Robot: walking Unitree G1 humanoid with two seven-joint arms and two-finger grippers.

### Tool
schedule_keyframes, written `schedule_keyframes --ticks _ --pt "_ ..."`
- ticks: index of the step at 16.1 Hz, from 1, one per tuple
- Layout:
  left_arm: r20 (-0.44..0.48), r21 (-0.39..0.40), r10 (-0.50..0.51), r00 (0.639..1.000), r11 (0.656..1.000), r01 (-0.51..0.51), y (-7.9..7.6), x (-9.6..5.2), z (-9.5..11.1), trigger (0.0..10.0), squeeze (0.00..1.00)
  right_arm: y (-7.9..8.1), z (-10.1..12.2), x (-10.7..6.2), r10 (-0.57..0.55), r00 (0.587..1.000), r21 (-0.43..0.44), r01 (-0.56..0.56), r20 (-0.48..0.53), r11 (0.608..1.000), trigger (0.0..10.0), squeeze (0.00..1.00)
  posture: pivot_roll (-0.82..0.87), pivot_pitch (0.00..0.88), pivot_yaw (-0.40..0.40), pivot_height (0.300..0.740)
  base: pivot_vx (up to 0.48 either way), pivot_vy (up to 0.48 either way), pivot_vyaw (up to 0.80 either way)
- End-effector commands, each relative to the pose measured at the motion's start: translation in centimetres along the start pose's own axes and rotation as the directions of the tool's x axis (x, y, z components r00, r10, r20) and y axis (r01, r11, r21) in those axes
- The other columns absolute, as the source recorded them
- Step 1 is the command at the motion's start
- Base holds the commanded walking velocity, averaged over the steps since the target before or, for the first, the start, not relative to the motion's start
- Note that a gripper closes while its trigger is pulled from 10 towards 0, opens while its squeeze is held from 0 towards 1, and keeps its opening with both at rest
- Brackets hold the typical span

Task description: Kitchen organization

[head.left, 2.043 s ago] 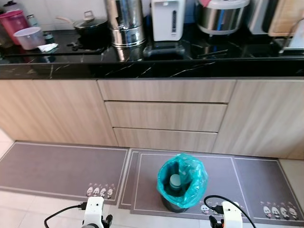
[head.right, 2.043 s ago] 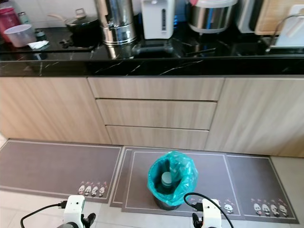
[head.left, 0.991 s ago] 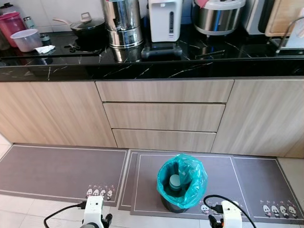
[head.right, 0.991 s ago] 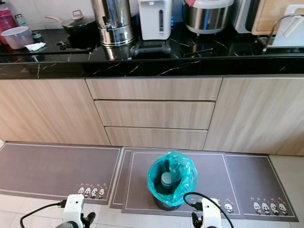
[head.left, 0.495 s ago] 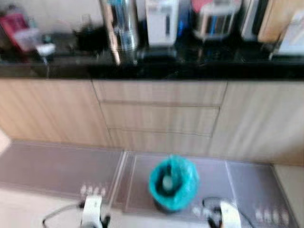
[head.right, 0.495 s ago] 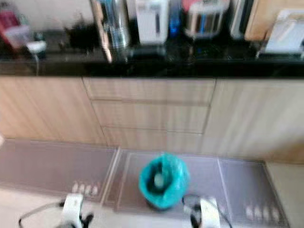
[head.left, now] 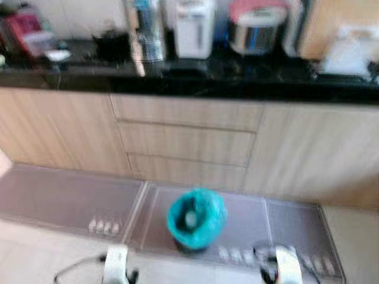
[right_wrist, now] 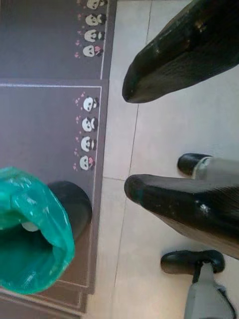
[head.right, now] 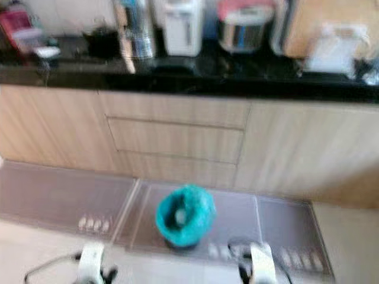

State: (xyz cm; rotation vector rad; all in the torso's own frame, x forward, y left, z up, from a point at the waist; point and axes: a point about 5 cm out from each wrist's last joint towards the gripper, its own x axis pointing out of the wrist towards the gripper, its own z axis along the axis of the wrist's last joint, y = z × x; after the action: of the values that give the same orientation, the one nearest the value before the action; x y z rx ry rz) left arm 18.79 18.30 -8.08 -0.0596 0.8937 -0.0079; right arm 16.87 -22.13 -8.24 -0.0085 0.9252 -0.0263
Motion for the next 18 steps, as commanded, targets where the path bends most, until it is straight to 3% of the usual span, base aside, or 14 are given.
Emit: schedule_keyframes --ticks 1,6,14,18 --pt "0.008 -0.004 0.004 1.000 1.000 -0.004 0.14 0.06 0.38 10.0 0.00 -0.16 0.15 0.01 -0.006 1.000 0.001 0.006 0.001 1.000 10.0 0.00 0.05 0.000 0.015 0.740 0.000 -0.270 0.00" --pt "0.011 -0.013 0.015 1.000 1.000 -0.015 0.38 0.05 0.47 10.0 0.00 -0.17 0.06 0.01 -0.011 1.000 0.004 0.011 -0.006 1.000 10.0 0.00 0.05 0.000 0.016 0.740 0.000 -0.266 0.00" --pt "0.009 -0.039 0.039 0.999 0.998 -0.039 0.30 0.17 0.78 10.0 0.00 -0.11 0.03 0.00 -0.013 1.000 0.016 0.013 0.001 1.000 10.0 0.00 0.06 0.000 0.022 0.740 0.000 0.000 0.00" --pt "0.005 -0.046 0.047 0.999 0.998 -0.047 0.51 0.17 0.83 10.0 0.00 0.01 0.09 0.03 -0.007 1.000 0.013 0.007 0.003 1.000 10.0 0.00 0.06 0.000 0.023 0.740 0.272 0.000 0.00"
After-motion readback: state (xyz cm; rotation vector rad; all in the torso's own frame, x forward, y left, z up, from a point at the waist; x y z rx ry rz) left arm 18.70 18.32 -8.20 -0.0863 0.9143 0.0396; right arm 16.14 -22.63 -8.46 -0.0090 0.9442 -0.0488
